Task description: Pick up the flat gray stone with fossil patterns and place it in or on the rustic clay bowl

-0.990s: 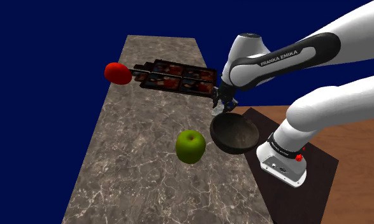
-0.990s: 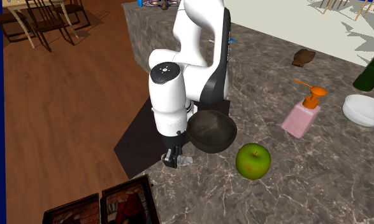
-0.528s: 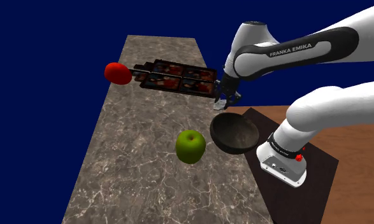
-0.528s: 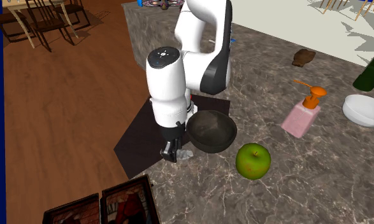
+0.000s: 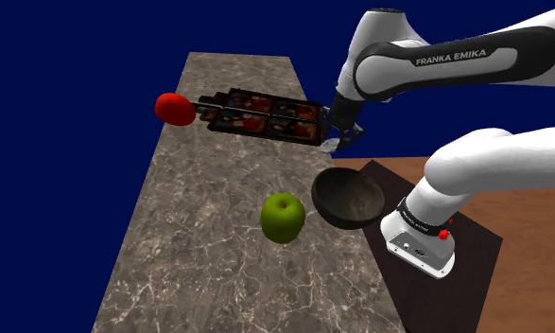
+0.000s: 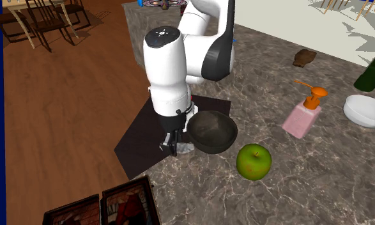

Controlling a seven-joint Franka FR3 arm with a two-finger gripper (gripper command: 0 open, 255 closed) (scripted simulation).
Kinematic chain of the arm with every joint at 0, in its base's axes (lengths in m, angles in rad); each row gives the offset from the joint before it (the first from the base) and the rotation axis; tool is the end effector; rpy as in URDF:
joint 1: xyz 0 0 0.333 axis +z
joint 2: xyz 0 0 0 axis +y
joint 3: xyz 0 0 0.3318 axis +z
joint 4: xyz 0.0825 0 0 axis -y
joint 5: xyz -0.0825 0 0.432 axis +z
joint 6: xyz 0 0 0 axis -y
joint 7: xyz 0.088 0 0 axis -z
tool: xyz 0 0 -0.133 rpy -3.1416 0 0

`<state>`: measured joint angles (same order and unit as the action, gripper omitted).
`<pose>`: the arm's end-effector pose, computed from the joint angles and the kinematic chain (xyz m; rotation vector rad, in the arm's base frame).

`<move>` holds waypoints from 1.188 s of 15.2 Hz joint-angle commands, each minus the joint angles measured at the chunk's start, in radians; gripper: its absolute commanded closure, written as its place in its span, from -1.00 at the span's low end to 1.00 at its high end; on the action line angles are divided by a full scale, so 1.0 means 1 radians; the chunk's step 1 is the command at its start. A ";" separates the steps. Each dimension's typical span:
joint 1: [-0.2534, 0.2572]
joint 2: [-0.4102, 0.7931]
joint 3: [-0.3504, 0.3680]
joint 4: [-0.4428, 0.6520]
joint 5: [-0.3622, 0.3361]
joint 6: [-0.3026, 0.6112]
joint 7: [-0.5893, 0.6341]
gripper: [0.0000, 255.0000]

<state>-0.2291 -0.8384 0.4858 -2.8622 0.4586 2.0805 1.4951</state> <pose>0.3276 0.0762 0.3470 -2.1428 2.2182 0.0144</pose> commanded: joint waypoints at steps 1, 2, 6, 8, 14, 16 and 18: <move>-0.003 -0.019 -0.013 0.019 -0.013 -0.038 0.002 1.00; -0.005 -0.026 -0.019 0.029 -0.019 -0.055 0.003 1.00; -0.012 -0.048 -0.040 0.070 -0.040 -0.118 0.009 1.00; -0.015 -0.057 -0.050 0.092 -0.050 -0.148 0.011 1.00; 0.048 -0.184 -0.042 0.079 -0.025 -0.257 0.072 1.00; 0.095 -0.260 -0.026 0.058 0.000 -0.310 0.117 1.00; 0.143 -0.332 -0.007 0.044 0.027 -0.363 0.166 1.00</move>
<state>-0.1110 -1.1378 0.4646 -2.8068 0.4681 1.7381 1.6359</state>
